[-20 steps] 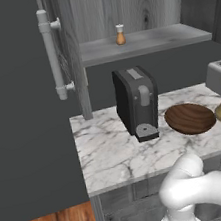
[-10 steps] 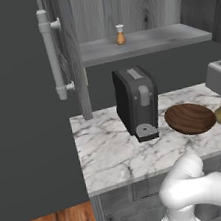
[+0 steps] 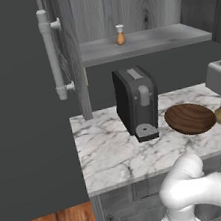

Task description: Retrieve the bottle and the shaker from the cabinet and place them next to the mixing bowl on the counter. Then add garlic from the fridge to the mixing bowl.

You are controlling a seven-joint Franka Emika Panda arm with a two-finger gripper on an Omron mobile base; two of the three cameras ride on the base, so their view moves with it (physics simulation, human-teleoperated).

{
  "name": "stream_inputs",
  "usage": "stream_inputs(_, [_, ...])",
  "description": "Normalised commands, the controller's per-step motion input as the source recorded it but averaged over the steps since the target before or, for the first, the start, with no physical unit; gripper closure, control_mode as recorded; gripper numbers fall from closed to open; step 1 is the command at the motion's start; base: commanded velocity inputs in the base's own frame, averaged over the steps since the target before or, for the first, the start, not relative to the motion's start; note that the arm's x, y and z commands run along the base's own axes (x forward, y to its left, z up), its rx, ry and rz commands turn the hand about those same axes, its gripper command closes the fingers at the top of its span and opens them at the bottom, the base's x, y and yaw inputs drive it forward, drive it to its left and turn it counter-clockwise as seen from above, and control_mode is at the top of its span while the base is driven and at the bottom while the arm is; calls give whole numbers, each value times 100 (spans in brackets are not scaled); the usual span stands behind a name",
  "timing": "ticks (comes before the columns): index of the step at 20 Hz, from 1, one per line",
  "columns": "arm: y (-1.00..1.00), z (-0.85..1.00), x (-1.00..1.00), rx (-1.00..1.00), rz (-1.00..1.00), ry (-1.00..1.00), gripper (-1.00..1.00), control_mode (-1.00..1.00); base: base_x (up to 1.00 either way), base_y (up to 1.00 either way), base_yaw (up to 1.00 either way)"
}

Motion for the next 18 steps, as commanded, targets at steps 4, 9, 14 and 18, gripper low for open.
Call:
stream_inputs(4, [0, -13, 1, 0, 0, 0, 100, -100, 0, 0, 0])
stream_inputs(9, [0, 0, 0, 0, 0, 0, 100, -100, 0, 0, 0])
stream_inputs(14, [0, 0, 0, 0, 0, 0, -100, -100, 0, 0, 0])
stream_inputs(18, [0, 0, 0, 0, 0, 0, -100, -100, 0, 0, 0])
